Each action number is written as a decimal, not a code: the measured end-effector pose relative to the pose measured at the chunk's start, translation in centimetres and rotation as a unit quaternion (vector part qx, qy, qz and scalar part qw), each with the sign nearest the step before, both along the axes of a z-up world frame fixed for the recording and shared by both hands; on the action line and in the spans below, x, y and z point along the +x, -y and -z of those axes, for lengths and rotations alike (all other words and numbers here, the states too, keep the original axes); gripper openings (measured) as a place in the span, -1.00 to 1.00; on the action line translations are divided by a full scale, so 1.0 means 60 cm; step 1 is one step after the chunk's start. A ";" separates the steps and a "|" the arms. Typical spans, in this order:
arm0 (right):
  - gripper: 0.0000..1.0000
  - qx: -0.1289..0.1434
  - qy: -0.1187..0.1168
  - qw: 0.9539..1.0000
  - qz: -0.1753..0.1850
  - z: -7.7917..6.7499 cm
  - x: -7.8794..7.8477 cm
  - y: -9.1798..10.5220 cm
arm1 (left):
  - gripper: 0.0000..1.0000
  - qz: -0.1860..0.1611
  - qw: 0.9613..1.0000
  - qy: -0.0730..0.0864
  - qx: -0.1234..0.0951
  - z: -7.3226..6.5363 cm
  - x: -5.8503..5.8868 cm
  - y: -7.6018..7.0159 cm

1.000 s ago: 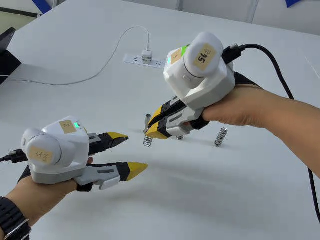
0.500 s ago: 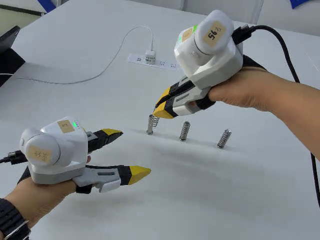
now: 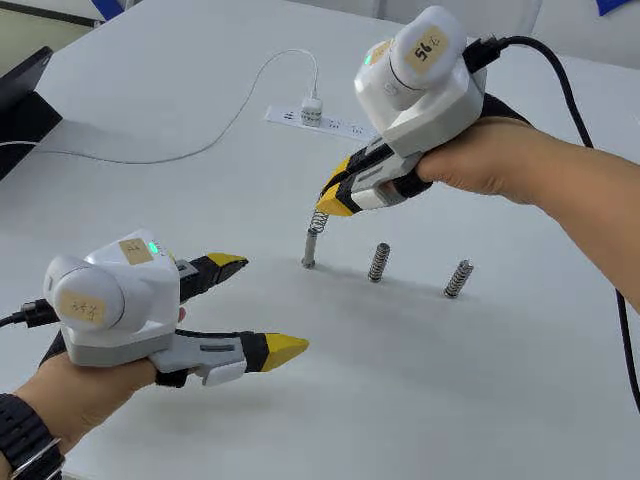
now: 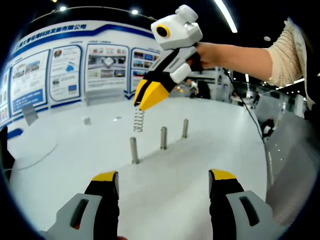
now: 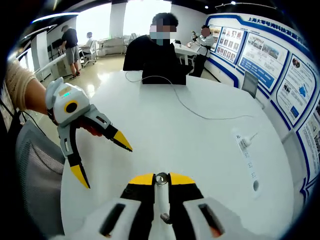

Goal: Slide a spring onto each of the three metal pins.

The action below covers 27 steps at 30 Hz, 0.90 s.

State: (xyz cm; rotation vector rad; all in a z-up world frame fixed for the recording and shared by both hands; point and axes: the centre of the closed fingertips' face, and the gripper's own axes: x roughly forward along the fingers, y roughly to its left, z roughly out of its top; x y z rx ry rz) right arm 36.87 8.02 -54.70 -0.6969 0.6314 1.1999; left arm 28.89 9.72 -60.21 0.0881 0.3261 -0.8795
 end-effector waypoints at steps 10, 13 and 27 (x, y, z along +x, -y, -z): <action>-0.78 -0.006 -0.008 1.000 0.002 0.010 0.010 -0.007 | 0.53 0.002 1.000 -0.002 -0.003 0.001 0.001 0.001; -0.78 -0.010 -0.010 1.000 0.001 0.015 0.012 -0.008 | 0.54 0.001 1.000 -0.003 -0.004 0.002 0.001 0.000; -0.78 -0.031 -0.011 0.999 -0.004 0.030 0.014 -0.009 | 0.51 0.000 1.000 -0.006 -0.005 0.004 0.000 -0.003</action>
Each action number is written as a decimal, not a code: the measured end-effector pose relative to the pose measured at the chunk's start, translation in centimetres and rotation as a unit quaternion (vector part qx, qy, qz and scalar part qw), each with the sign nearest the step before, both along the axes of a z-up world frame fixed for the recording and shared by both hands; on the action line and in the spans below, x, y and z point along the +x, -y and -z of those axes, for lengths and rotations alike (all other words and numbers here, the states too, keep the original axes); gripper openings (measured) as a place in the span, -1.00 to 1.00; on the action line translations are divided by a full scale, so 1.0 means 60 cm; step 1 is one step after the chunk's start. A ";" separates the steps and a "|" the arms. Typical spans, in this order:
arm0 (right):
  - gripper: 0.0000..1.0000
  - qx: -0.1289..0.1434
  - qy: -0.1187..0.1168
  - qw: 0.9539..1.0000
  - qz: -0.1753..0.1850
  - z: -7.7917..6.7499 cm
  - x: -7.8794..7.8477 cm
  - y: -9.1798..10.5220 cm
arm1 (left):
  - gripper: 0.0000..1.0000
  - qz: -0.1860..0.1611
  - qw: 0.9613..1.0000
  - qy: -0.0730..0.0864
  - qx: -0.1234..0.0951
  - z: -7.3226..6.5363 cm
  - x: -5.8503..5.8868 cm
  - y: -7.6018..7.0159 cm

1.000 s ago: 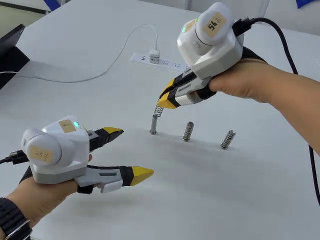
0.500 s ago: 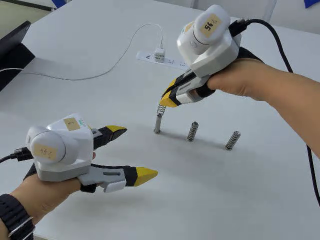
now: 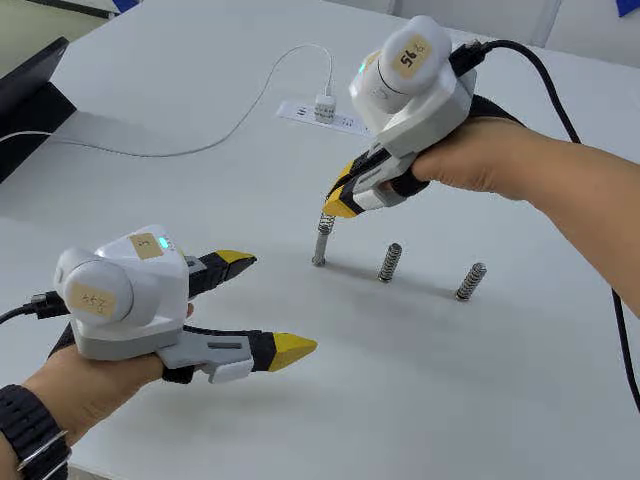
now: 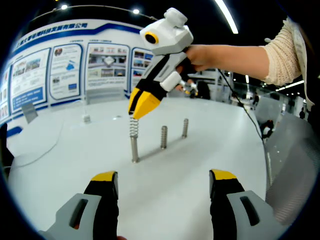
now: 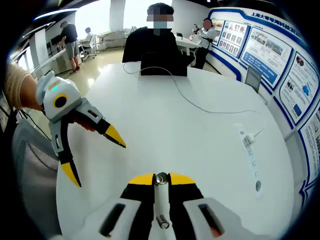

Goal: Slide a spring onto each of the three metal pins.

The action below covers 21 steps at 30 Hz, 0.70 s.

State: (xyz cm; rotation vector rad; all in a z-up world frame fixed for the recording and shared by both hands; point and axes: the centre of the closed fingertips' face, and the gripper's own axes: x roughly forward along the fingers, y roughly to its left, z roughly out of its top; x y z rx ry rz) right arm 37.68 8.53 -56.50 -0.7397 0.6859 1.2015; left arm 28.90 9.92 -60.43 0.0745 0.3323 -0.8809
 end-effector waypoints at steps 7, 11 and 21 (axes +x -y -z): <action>-0.78 -0.007 -0.004 1.000 0.000 0.012 0.003 -0.002 | 0.50 0.001 1.000 0.000 0.000 0.001 0.000 0.000; -0.78 -0.010 -0.007 1.000 0.001 0.021 0.003 -0.004 | 0.50 0.001 1.000 -0.002 0.001 0.002 -0.001 0.000; -0.78 -0.024 -0.011 1.000 0.005 0.047 0.005 -0.008 | 0.50 0.001 1.000 -0.004 0.002 0.006 -0.001 0.000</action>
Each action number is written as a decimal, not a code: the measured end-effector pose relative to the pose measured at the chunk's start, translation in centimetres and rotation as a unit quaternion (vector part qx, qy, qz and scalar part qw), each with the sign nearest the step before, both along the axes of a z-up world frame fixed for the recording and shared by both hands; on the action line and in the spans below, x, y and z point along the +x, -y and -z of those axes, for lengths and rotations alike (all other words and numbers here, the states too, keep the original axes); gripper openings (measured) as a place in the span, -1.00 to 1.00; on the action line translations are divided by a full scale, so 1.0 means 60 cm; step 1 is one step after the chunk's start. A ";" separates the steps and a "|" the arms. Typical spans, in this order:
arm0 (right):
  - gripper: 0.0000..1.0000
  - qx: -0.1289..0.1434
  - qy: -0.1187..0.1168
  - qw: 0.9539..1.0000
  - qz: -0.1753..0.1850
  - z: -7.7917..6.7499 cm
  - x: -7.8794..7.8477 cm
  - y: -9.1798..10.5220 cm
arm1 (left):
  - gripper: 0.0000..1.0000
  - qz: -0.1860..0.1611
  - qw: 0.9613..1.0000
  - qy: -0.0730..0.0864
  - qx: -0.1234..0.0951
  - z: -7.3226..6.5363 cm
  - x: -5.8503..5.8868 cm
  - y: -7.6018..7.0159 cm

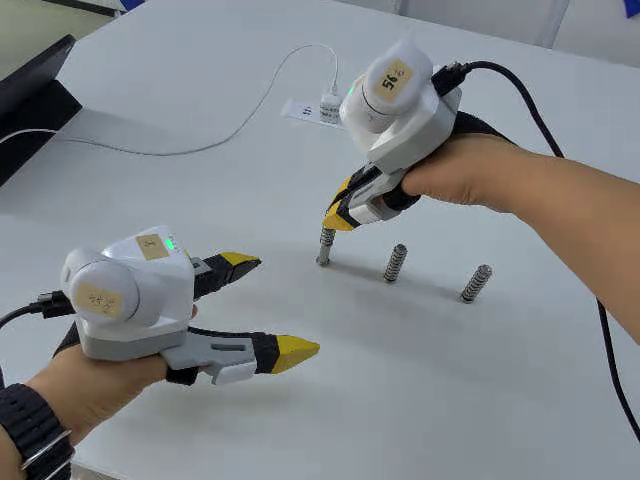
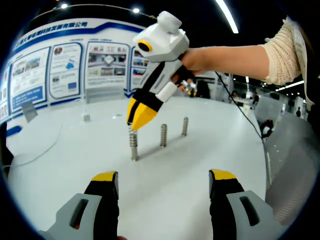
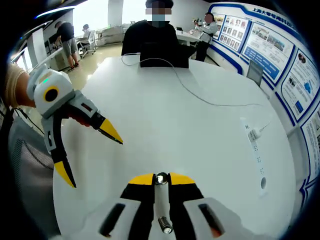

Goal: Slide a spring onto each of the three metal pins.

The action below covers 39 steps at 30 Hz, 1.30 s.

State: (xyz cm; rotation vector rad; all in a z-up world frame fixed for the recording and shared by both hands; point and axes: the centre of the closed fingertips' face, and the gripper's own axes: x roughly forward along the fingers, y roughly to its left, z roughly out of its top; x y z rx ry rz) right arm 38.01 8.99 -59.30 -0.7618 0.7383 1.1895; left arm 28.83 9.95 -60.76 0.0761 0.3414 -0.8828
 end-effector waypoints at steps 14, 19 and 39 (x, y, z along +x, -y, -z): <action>-0.78 -0.008 -0.004 1.000 0.007 0.026 -0.010 0.003 | 0.50 -0.001 1.000 -0.005 0.001 0.003 -0.001 -0.001; -0.77 -0.007 -0.007 1.000 0.012 0.032 -0.012 0.003 | 0.50 -0.001 1.000 -0.005 0.000 0.005 0.000 -0.001; -0.70 0.001 0.001 1.000 0.020 0.038 -0.003 0.004 | 0.51 -0.005 1.000 -0.004 0.000 0.001 0.004 -0.004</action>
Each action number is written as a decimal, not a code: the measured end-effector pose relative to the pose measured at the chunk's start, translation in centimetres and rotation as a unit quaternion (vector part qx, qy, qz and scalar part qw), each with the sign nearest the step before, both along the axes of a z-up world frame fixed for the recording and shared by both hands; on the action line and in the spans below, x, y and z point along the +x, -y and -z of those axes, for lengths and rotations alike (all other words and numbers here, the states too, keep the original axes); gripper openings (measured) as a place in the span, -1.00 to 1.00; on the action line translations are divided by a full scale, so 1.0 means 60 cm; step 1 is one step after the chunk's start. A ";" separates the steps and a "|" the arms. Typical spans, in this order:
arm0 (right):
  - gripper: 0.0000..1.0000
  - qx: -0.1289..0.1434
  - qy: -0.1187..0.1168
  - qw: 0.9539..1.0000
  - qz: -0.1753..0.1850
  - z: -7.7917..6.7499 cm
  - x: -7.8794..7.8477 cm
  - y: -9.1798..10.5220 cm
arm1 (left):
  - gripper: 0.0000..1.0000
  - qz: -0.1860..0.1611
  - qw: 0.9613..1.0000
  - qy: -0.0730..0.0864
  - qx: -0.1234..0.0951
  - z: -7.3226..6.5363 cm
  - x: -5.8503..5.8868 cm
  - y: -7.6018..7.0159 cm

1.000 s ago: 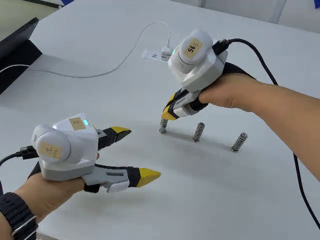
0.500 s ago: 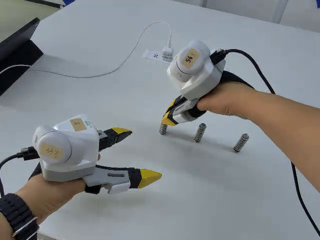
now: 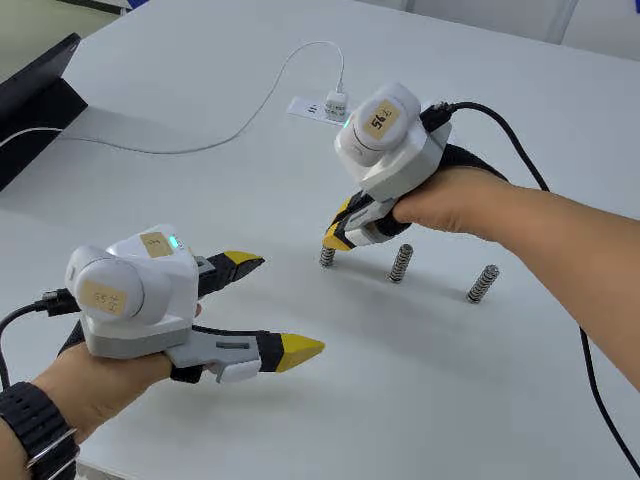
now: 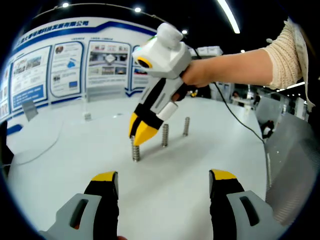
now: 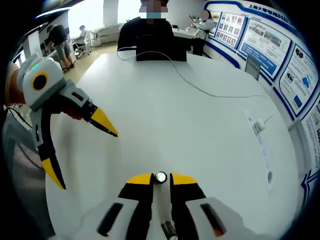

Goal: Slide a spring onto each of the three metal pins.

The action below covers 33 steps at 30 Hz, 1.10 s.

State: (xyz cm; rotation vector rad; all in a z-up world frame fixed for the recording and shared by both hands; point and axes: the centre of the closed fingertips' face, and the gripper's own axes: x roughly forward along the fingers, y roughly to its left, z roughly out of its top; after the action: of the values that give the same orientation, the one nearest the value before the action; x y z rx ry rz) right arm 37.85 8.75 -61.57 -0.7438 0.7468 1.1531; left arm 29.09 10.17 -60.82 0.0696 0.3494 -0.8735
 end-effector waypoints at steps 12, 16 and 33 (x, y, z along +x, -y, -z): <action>-0.60 0.028 0.002 0.999 0.018 -0.020 -0.008 0.012 | 0.52 0.000 1.000 0.002 0.001 -0.007 0.001 0.003; -0.57 0.033 0.007 0.999 0.022 -0.027 -0.011 0.019 | 0.52 0.001 1.000 0.003 0.003 -0.008 0.001 0.004; -0.41 0.083 0.024 0.995 0.057 -0.058 -0.013 0.061 | 0.53 0.002 1.000 0.004 0.008 -0.018 0.009 0.011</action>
State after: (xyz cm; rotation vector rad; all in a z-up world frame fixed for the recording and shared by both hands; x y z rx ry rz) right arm 37.07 5.11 -58.08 -0.5814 0.6363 1.0757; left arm 29.65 9.53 -59.77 0.0887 0.3480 -0.8739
